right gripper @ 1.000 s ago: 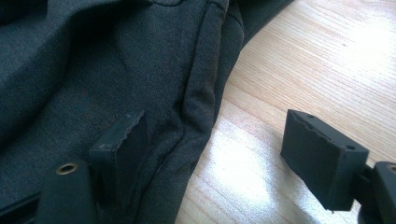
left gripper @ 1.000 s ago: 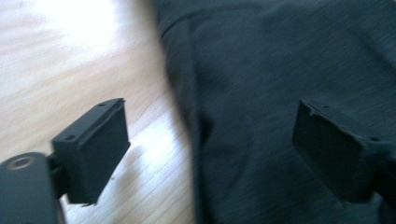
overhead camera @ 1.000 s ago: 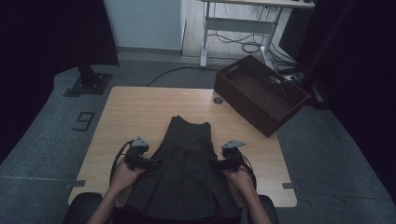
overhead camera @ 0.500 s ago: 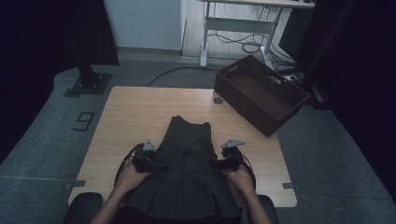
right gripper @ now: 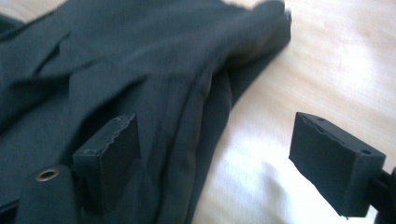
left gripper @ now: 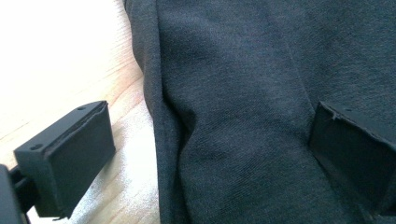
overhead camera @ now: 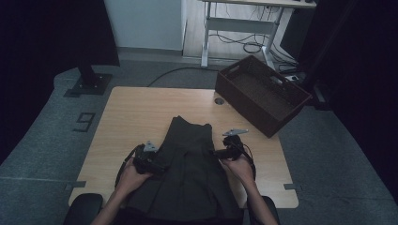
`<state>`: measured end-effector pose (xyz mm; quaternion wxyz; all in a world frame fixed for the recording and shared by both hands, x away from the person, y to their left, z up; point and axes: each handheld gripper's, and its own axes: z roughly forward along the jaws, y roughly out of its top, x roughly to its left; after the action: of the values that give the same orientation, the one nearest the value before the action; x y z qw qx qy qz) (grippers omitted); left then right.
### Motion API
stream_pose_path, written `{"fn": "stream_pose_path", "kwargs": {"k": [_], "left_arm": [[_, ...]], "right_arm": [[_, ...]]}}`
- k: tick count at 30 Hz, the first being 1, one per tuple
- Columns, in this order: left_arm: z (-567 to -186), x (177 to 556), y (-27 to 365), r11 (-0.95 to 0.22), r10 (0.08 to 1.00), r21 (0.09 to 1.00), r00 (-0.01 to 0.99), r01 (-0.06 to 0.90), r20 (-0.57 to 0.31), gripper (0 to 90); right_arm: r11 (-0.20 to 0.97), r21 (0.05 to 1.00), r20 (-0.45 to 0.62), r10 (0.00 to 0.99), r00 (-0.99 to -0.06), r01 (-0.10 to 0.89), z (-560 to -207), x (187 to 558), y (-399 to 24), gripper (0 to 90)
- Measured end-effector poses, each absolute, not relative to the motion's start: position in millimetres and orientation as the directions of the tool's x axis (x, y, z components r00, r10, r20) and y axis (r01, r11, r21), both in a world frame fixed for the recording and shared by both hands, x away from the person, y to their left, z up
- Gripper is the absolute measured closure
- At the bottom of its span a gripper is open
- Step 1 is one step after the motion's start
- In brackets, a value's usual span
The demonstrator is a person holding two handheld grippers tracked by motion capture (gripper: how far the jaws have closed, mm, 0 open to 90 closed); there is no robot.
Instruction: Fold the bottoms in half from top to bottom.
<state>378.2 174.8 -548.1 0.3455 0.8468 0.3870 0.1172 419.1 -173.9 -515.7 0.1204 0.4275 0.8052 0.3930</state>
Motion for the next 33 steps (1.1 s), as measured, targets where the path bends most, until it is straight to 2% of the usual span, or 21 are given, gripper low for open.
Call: {"fn": "stream_pose_path", "kwargs": {"k": [9,14,16,19,22,26,30,33], "left_arm": [[-548,378,175,-0.464,0.736,0.675,0.674,0.574,-0.067,0.0],[-548,378,175,-0.464,0.736,0.675,0.674,0.574,-0.067,0.0],[-548,378,175,-0.464,0.736,0.675,0.674,0.574,-0.067,0.0],[-548,378,175,-0.464,0.736,0.675,0.674,0.574,-0.067,0.0],[-548,378,175,-0.464,0.736,0.675,0.674,0.574,-0.066,0.0],[-548,378,175,-0.465,0.736,0.675,0.674,0.573,-0.066,0.0],[-548,378,175,-0.465,0.736,0.675,0.673,0.573,-0.065,0.0],[-548,378,174,-0.465,0.737,0.674,0.673,0.574,-0.064,0.0]], "right_arm": [[0.348,0.731,0.105,0.793,-0.600,0.588,-501,454,-149,17.9],[0.371,0.718,0.074,0.801,-0.594,0.589,-504,470,-138,18.3],[0.403,0.717,0.039,0.791,-0.610,0.569,-507,475,-136,22.9],[0.426,0.707,0.012,0.790,-0.612,0.564,-513,482,-135,22.7],[0.421,0.688,0.018,0.804,-0.595,0.591,-521,488,-133,17.3],[0.394,0.657,0.038,0.834,-0.551,0.642,-533,496,-132,1.4],[0.379,0.637,0.103,0.821,-0.561,0.672,-542,500,-133,0.2],[0.392,0.641,0.091,0.814,-0.573,0.659,-545,500,-131,0.0]]}}
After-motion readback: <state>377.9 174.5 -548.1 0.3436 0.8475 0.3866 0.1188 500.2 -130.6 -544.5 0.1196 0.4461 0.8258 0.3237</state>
